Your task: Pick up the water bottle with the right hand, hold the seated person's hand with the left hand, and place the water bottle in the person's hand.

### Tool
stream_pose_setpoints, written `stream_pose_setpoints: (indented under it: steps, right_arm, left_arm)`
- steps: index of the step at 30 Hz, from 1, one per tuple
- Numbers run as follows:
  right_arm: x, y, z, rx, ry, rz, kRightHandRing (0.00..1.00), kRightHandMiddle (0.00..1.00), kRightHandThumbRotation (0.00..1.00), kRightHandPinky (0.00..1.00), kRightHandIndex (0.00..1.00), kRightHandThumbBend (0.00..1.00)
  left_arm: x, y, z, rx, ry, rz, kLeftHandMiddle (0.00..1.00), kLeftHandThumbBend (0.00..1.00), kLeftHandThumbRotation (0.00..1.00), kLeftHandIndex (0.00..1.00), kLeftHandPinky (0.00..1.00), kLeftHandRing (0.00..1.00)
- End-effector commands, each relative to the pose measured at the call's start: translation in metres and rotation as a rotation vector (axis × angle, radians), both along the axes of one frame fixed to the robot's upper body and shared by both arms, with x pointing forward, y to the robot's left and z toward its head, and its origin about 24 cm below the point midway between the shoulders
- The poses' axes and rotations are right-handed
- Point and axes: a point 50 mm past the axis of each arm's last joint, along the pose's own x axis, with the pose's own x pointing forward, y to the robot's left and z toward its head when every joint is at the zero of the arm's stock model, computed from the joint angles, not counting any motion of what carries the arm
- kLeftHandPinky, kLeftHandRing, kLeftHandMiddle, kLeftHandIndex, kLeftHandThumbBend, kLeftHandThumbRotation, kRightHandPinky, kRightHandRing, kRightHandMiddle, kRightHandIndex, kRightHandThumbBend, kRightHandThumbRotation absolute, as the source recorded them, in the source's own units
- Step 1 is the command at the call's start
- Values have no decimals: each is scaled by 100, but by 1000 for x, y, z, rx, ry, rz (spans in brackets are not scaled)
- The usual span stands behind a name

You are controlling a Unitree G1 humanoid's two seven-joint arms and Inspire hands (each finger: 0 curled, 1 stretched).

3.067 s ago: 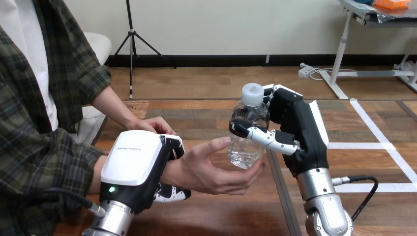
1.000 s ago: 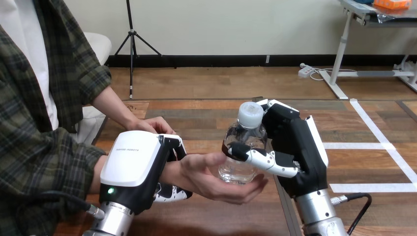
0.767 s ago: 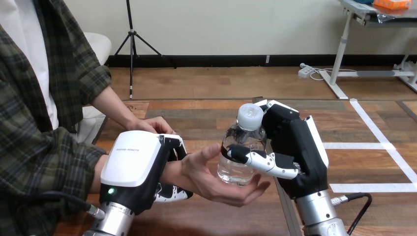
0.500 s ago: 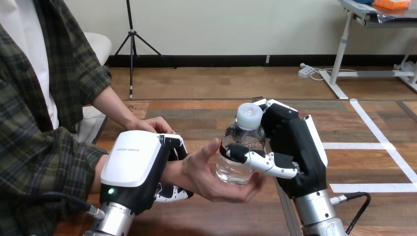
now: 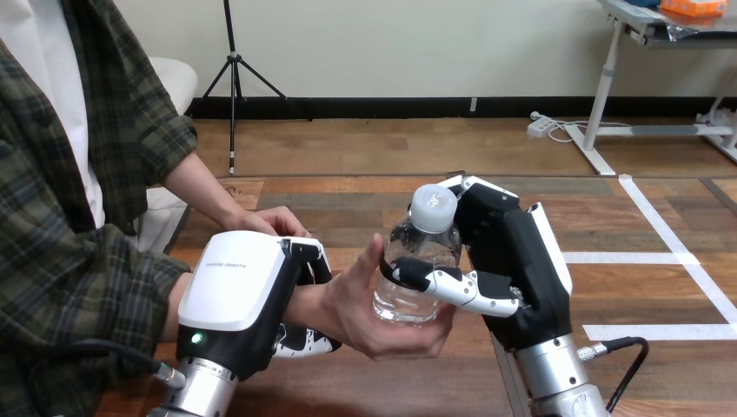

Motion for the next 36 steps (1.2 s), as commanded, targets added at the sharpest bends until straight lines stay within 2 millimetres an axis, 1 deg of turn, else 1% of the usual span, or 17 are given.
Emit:
stream_pose_setpoints:
  steps: [1, 36]
  right_arm:
    - [4, 0, 17, 36, -77, -6, 38, 44, 0, 36, 48, 57]
    - [7, 0, 17, 20, -67, 6, 39, 45, 0, 38, 49, 57]
  left_arm:
    - [11, 0, 11, -13, -56, 9, 37, 92, 0, 36, 34, 34]
    - [11, 0, 10, -17, -58, 9, 37, 92, 0, 35, 33, 34]
